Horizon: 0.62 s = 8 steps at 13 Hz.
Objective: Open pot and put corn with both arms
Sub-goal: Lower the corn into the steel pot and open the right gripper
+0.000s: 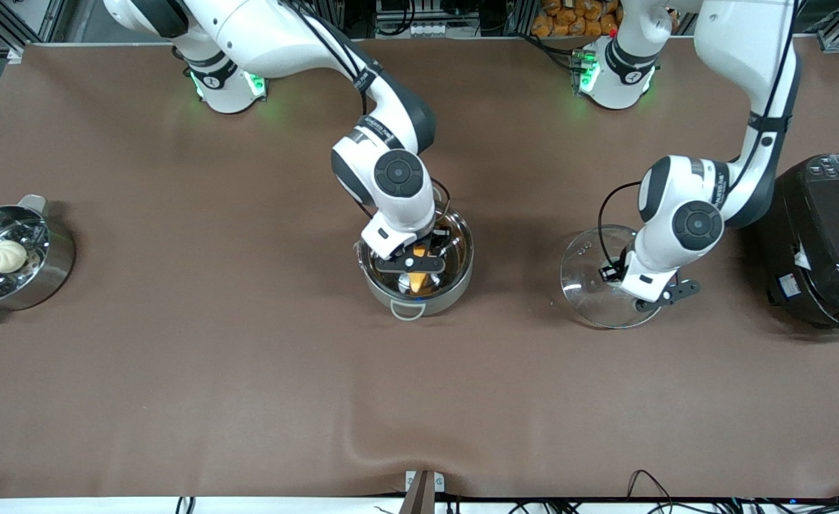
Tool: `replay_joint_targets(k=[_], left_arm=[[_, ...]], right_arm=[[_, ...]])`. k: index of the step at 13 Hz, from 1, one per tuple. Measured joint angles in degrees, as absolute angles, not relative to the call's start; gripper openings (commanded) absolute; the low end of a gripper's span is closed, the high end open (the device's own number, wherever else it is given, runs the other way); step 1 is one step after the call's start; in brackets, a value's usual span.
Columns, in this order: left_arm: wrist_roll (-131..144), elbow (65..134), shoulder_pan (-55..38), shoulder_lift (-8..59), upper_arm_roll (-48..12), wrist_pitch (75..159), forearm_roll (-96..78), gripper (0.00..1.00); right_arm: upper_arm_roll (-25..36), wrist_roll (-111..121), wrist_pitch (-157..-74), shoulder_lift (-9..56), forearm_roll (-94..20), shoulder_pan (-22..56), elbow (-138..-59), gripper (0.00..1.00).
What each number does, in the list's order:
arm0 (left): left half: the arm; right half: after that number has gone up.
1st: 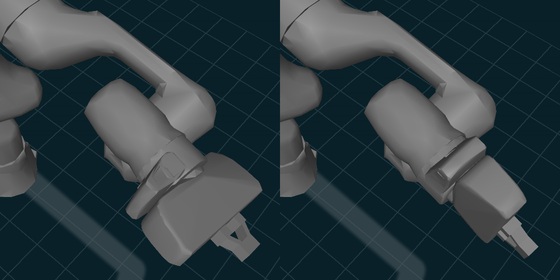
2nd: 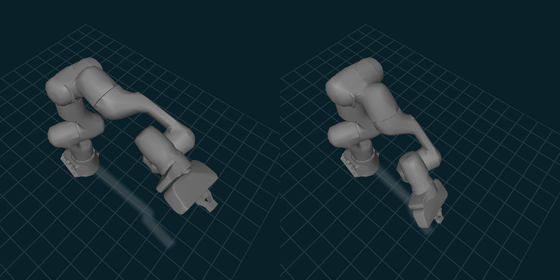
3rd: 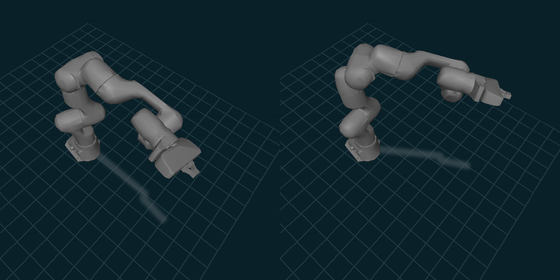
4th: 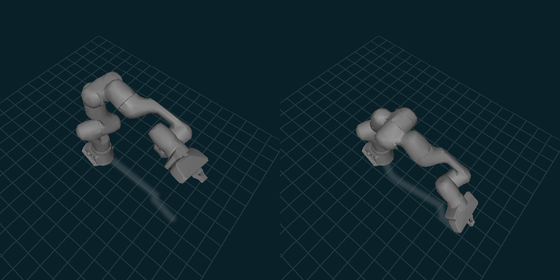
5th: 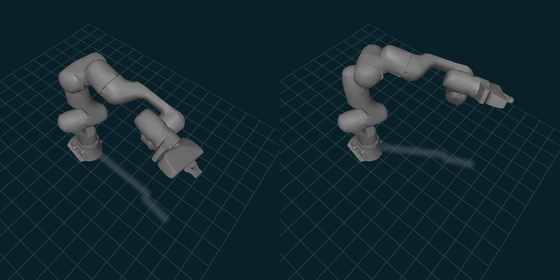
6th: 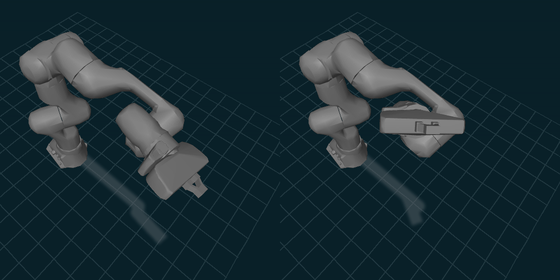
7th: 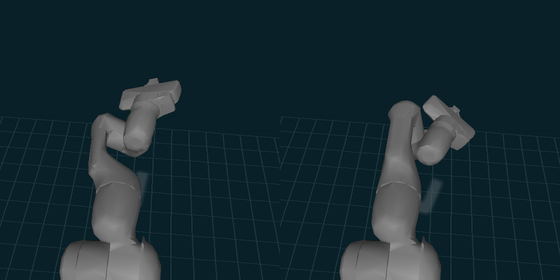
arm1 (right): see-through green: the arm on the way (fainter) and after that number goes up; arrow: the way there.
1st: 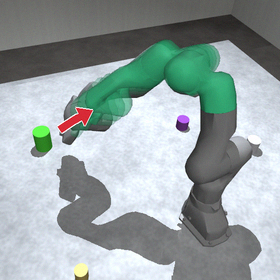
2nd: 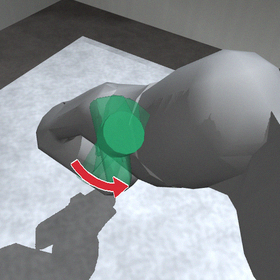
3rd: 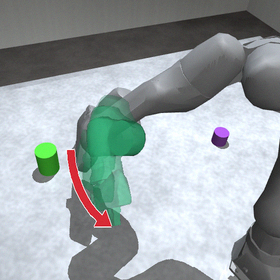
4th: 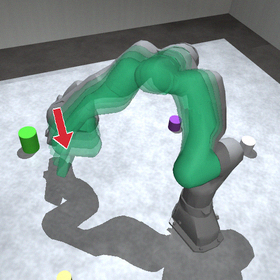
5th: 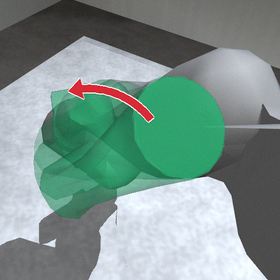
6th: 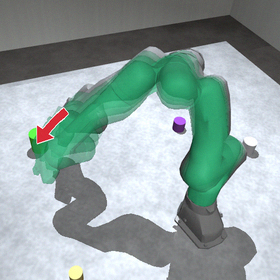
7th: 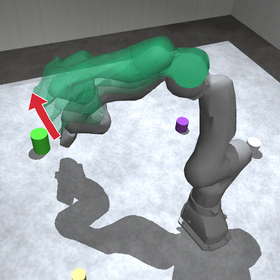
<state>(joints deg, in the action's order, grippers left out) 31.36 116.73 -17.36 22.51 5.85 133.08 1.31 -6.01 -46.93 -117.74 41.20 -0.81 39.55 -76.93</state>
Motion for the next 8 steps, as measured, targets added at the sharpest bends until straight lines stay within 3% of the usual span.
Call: replay_joint_targets(k=[5, 6, 7, 8], left_arm=[[31.30, 118.84, -16.18, 23.52, 5.73, 137.53, 1.21, 0.00], [31.30, 118.89, -16.12, 23.50, 5.72, 137.71, 1.21, 0.46], [31.30, 118.90, -16.07, 23.50, 5.72, 137.89, 1.21, 0.99], [31.40, 118.89, -15.98, 23.49, 5.72, 138.25, 1.21, 1.00]], right_arm=[[-4.20, -47.50, -112.69, 39.86, -0.71, 38.52, -74.58, 1.00], [-3.86, -47.15, -110.58, 38.46, -0.70, 36.88, -74.06, 1.00], [-3.85, -45.38, -107.95, 36.60, -0.71, 34.55, -73.86, 1.00], [-3.85, -42.27, -104.64, 34.64, -0.73, 32.05, -73.84, 1.00]])
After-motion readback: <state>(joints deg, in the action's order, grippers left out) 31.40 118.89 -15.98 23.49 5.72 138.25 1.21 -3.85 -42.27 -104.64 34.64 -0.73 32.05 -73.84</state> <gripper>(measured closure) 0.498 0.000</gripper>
